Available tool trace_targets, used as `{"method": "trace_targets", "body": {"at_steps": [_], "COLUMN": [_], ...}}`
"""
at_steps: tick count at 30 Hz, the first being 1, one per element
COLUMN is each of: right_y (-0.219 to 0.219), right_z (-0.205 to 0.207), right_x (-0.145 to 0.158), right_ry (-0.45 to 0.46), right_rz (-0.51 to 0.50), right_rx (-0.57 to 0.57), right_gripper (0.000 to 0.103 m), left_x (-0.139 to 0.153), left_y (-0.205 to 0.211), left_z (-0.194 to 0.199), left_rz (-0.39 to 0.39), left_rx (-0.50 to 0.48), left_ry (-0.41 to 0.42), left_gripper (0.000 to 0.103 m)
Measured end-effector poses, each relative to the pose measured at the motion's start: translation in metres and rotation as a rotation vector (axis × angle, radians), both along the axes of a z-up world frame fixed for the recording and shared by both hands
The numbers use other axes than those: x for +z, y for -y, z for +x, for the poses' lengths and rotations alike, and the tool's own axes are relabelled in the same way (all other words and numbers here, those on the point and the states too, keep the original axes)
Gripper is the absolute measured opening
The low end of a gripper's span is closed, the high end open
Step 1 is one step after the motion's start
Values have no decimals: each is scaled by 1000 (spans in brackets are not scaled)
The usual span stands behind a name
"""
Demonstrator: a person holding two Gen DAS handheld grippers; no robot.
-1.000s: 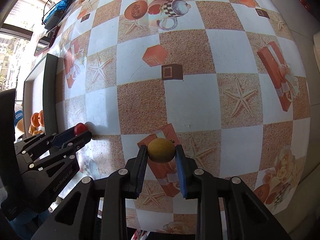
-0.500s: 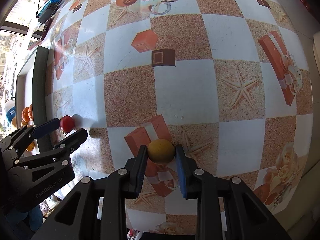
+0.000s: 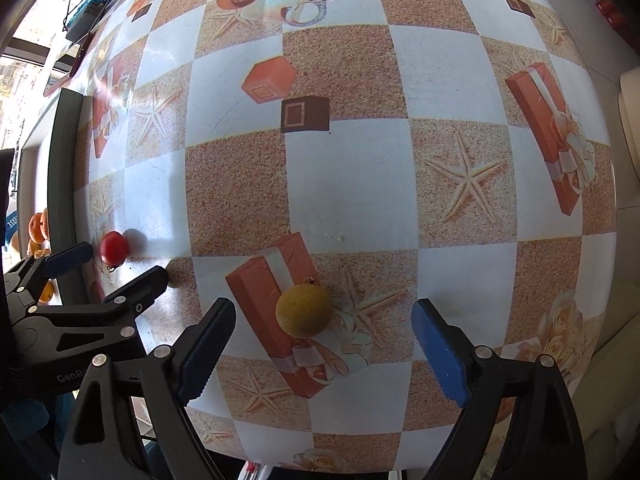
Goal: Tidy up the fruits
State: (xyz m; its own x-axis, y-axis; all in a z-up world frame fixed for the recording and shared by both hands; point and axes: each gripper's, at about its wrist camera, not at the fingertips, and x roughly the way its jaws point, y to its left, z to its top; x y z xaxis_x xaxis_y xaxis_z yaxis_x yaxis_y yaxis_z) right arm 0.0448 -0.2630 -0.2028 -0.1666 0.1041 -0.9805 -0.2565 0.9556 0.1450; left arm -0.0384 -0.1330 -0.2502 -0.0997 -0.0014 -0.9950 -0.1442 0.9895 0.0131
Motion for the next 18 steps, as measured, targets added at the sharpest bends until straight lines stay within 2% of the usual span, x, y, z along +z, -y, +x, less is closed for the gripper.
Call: {"method": "trace_targets", "body": {"at_steps": [7, 8, 9, 18], "right_y": [7, 6, 4, -10], "right_z": [-7, -8, -10, -31], "right_x": [-9, -11, -14, -31], "right_ry": [1, 1, -2, -1], "right_rz": [-38, -42, -45, -120], "right_rx": [12, 17, 23, 89], "right_gripper": [91, 95, 103, 103], "left_x": [9, 11, 14, 28], "left_y": [6, 5, 5, 3], "left_z": [-3, -5, -4, 1], "left_rz": [16, 17, 18, 21], "left_rx": [-11, -10, -5, 1], "left_ry": [72, 86, 98, 155], "left_gripper": [103, 103, 103, 103]}}
